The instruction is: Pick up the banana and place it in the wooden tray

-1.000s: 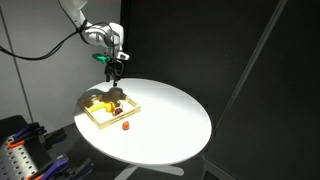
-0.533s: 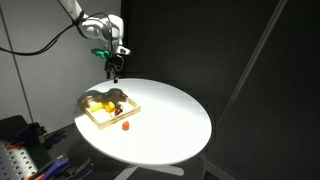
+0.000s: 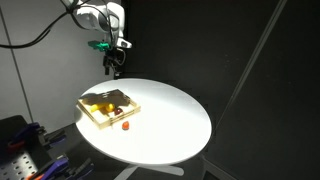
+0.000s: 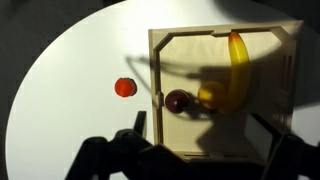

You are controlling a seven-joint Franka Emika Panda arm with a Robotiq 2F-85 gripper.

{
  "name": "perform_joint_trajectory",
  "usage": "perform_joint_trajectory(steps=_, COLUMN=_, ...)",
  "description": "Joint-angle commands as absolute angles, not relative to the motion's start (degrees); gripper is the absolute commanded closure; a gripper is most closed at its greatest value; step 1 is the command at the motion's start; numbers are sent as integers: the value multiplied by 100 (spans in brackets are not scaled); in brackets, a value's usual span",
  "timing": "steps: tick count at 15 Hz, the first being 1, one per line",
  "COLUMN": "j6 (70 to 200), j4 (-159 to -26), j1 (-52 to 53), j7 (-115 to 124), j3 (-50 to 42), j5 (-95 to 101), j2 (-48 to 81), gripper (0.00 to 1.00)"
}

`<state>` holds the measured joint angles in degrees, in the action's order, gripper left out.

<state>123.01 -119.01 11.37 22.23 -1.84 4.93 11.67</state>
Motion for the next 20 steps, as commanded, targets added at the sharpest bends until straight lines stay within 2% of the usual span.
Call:
perform_joint_trajectory(steps=1, j6=12144, j4=-12314, j1=837, j7=1646, j3=-2, j5=451, j2=579, gripper=0)
perform_joint_trajectory(steps=20, j6=11989, j4=-13240, j1=619, j7=442, j3=256, j5=-41, j2=-1042, gripper=0)
